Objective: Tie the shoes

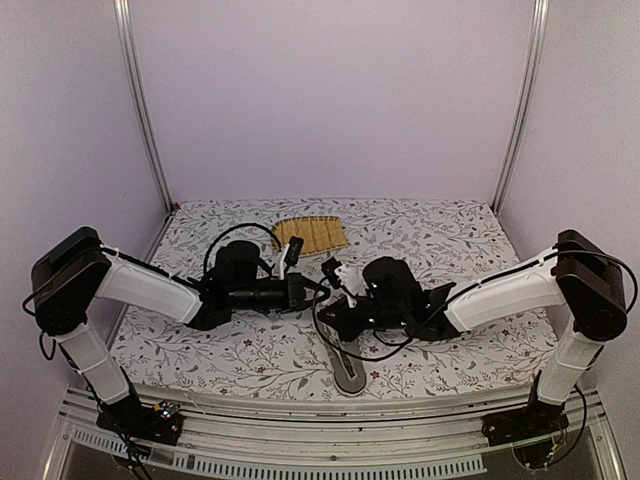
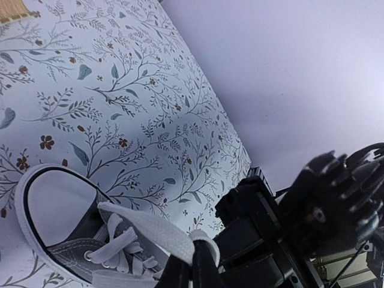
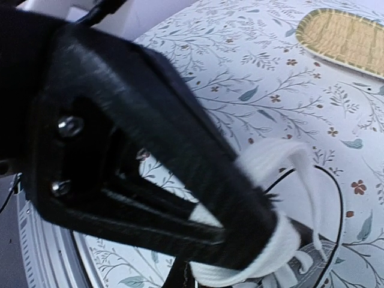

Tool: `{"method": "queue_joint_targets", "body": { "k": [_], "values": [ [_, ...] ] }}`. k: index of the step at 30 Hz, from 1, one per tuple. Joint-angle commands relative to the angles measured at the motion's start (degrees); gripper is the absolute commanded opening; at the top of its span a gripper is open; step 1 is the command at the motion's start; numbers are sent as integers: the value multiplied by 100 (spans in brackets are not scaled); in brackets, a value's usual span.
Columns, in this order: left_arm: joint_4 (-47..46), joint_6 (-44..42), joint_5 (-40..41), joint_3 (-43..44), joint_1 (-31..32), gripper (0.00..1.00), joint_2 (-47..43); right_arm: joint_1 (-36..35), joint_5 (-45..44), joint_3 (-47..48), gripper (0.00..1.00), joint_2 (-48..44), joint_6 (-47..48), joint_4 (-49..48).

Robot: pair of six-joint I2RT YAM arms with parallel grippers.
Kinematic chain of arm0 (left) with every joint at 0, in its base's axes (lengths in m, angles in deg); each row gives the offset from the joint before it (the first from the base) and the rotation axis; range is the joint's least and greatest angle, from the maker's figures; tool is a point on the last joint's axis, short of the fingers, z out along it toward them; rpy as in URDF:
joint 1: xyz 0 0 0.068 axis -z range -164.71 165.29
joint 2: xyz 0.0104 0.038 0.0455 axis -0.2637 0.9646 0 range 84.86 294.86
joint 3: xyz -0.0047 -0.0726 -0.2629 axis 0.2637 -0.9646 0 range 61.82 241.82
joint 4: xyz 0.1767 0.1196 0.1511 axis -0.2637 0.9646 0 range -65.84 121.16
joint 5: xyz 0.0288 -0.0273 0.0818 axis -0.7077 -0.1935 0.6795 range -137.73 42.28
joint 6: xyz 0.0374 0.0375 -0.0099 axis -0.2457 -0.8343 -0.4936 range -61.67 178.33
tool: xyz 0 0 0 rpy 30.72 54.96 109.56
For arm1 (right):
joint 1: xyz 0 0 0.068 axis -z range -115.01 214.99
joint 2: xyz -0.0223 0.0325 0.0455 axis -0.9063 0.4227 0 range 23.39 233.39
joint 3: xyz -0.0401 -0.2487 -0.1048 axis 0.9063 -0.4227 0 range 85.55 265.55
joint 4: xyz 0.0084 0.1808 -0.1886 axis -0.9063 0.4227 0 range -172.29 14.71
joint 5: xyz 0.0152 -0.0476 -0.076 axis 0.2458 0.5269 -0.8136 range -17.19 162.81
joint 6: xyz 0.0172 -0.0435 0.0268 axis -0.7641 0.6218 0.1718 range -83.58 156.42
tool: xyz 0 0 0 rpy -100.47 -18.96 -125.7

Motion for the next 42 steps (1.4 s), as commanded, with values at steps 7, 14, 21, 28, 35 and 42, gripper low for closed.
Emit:
{"method": "queue_joint_targets", "body": {
  "k": [7, 14, 21, 28, 35, 42],
  "values": [
    [368, 6, 203, 60, 47, 0, -183, -260, -2597, 342, 2, 292, 300, 174],
    [625, -175, 374, 153, 72, 0, -120, -361, -2665, 99, 2, 35, 830, -104],
    [780, -363, 514, 223, 91, 0, -109, -352, -1074, -279, 2, -562, 880, -352],
    [855, -438, 509, 298, 128, 0, -140, -351, -590, -511, 2, -694, 782, -555],
    [919, -340, 470, 361, 146, 0, -165, -349, -955, -706, 2, -423, 1390, -1196],
    [1316, -282, 496, 514, 145, 0, -205, -351, -1563, -633, 2, -33, 2158, -1480]
  ]
}}
